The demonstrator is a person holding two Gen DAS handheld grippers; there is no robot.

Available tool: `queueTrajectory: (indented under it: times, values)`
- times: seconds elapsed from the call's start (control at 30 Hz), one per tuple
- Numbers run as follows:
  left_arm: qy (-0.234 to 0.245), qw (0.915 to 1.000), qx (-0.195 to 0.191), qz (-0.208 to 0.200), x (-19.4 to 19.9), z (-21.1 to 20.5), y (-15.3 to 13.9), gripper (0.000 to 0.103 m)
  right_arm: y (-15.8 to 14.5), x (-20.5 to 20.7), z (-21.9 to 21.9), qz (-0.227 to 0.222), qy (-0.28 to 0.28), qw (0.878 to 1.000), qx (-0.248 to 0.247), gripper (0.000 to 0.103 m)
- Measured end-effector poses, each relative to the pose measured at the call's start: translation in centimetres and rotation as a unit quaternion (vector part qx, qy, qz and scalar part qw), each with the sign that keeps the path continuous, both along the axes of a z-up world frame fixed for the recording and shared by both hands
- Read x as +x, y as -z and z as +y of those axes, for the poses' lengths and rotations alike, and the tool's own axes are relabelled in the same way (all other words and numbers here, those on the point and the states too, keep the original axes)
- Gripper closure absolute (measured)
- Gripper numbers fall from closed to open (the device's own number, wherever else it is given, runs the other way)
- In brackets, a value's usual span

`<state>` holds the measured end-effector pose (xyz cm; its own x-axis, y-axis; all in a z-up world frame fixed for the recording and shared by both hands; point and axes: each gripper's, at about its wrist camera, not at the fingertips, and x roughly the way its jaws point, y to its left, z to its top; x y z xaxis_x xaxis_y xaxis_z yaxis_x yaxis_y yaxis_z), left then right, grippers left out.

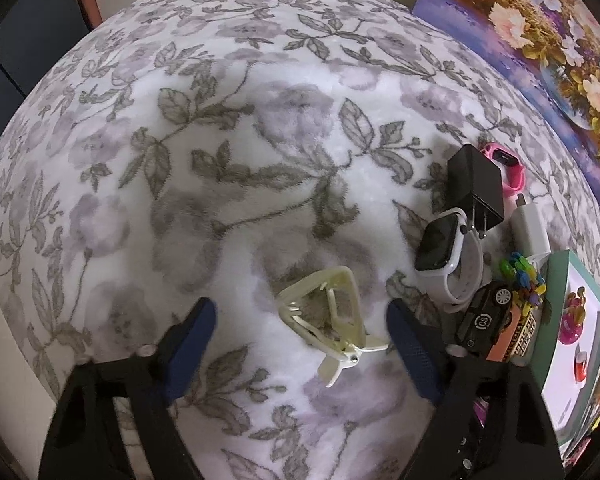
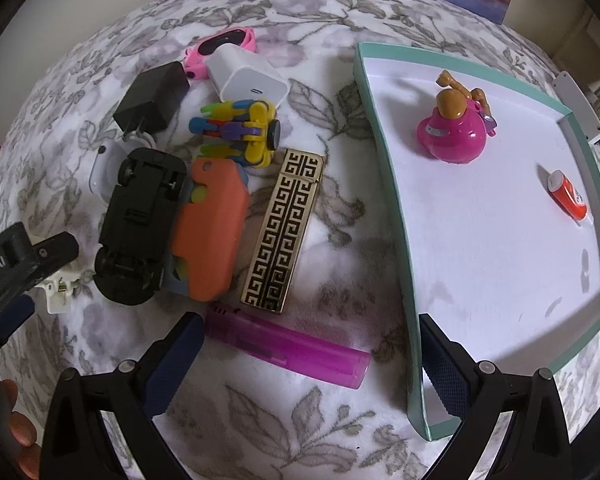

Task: Organize rigid objects
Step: 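Grasp the cream plastic frame with the left gripper, then lift the cream frame with the left gripper while the right gripper approaches the purple lighter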

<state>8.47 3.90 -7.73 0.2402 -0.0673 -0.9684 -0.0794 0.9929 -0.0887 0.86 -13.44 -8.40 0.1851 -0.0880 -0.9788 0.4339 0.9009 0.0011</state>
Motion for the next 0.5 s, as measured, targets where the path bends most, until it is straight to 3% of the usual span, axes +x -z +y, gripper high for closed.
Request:
queueTrajectory:
  times: [0.1, 0.13, 0.4, 0.5]
  values:
    - [0.004, 1.0, -0.002, 0.001, -0.1, -0.3, 0.1, 0.025, -0.1, -0.2, -0.4, 0.0, -0.001, 1.0, 0.0, 0.0]
    - [0.006, 1.0, -0.003, 0.0, -0.1, -0.3, 0.2, 0.034, -0.1, -0.1, -0.3, 0.001, -0.002, 1.0, 0.0, 0.0]
    - [0.02, 0.9998, -0.001, 0.003, 0.1, -1.2, 0.6, 0.077, -0.2, -0.2, -0.4, 0.0, -0.008, 1.0, -0.001, 0.0]
    - [0.023, 0.9997, 0.001, 0.003, 0.1, -1.2, 0.6, 0.079, -0.1, -0.2, -0.2, 0.0, -0.008, 1.0, 0.0, 0.0]
